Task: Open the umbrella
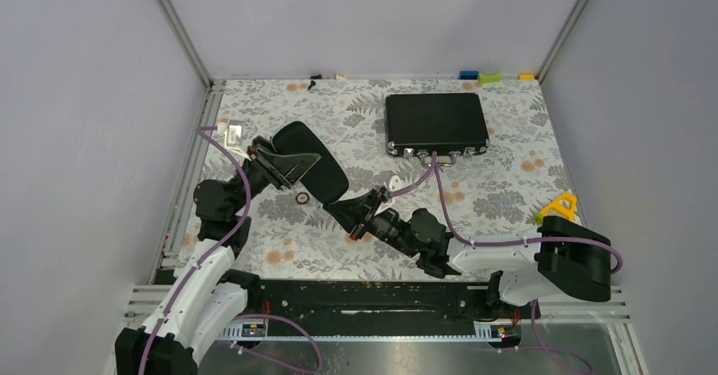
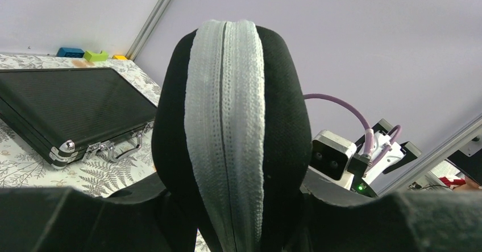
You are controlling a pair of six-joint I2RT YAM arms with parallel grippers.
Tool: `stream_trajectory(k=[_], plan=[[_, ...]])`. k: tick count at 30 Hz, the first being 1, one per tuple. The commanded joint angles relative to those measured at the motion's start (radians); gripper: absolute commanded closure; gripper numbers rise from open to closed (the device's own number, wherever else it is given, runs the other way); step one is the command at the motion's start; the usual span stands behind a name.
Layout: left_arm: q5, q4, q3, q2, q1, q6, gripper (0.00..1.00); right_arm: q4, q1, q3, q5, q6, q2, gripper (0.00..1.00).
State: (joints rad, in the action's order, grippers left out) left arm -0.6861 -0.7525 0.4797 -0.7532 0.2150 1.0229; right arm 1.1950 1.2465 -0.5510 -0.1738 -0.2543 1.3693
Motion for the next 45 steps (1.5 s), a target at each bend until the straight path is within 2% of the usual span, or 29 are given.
stream_trajectory(k=[1,27,38,39,43,45], plan=[[0.059,-0.114,0.010,0.034,-0.046,-0.015,1.00,-0.005,0.010,0.029,-0.051,0.013,-0.031,1.00],[0.070,-0.131,-0.002,0.050,-0.085,-0.007,1.00,-0.102,0.037,0.081,-0.125,0.025,0.005,1.00],[0.083,-0.138,-0.010,0.051,-0.091,0.000,1.00,-0.113,0.067,0.097,-0.101,0.025,0.012,1.00],[0.082,-0.138,-0.010,0.051,-0.092,0.000,1.00,-0.114,0.072,0.100,-0.099,0.021,-0.001,0.97],[0.087,-0.130,-0.012,0.052,-0.092,0.003,1.00,-0.120,0.077,0.122,-0.138,0.032,-0.059,0.68],[0.091,-0.119,-0.010,0.054,-0.092,0.004,1.00,-0.123,0.082,0.129,-0.166,0.061,-0.066,0.59]])
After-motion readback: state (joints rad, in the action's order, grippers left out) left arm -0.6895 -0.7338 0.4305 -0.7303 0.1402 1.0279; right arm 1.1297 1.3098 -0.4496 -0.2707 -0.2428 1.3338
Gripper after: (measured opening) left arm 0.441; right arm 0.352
